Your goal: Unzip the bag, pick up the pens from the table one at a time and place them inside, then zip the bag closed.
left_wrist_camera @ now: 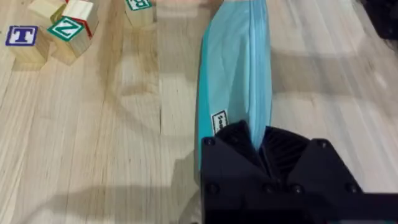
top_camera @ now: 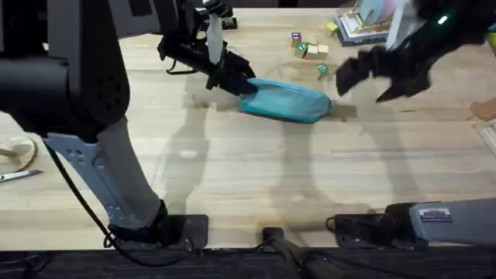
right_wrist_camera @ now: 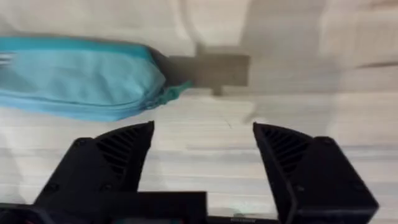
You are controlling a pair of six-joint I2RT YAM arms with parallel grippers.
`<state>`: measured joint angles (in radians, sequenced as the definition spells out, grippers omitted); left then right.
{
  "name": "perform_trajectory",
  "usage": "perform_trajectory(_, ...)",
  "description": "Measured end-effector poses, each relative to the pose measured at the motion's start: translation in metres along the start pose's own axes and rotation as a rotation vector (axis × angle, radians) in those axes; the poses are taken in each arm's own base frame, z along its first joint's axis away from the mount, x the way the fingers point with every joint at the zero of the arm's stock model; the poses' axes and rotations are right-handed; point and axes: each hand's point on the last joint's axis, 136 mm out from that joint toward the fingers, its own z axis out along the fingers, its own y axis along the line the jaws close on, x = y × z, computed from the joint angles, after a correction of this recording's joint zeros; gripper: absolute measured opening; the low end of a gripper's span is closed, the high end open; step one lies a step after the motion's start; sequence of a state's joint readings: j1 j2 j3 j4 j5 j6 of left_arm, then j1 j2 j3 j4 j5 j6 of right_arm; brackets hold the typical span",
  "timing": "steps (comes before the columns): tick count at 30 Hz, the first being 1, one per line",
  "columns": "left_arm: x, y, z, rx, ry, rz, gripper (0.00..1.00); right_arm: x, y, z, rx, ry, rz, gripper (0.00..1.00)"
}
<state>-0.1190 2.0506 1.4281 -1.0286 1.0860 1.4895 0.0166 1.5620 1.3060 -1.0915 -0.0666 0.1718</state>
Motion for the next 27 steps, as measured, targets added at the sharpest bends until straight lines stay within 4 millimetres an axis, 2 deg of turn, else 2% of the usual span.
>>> perform_trajectory(1, 0.000, 0.000, 0.000, -0.001, 0.001, -0.001, 0.042, -0.005, 0.002, -0.009, -0.005, -0.027, -0.003, 0.983)
perform_trajectory(4, 0.001, 0.000, -0.001, -0.002, 0.002, -0.001, 0.042, -0.011, 0.006, -0.041, -0.018, -0.100, -0.011, 0.998)
perform_trajectory(8, 0.001, 0.000, -0.001, -0.002, 0.002, -0.001, 0.042, -0.003, 0.008, -0.072, -0.024, -0.137, -0.015, 0.998)
perform_trajectory(14, 0.001, 0.000, -0.001, -0.002, 0.003, -0.001, 0.042, 0.020, 0.006, -0.093, -0.025, -0.144, -0.015, 0.998)
perform_trajectory(22, 0.001, 0.000, -0.001, -0.002, 0.003, -0.001, 0.044, 0.045, 0.013, -0.129, -0.051, -0.256, -0.075, 0.998)
perform_trajectory(23, 0.001, 0.000, -0.001, -0.002, 0.003, 0.003, 0.110, 0.048, 0.015, -0.133, -0.055, -0.272, -0.087, 0.998)
perform_trajectory(24, 0.001, 0.000, -0.001, -0.002, 0.001, 0.001, 0.241, 0.050, 0.016, -0.137, -0.059, -0.285, -0.095, 0.998)
perform_trajectory(27, 0.000, 0.001, -0.002, -0.004, -0.004, -0.004, 0.713, 0.055, 0.017, -0.144, -0.066, -0.317, -0.110, 0.998)
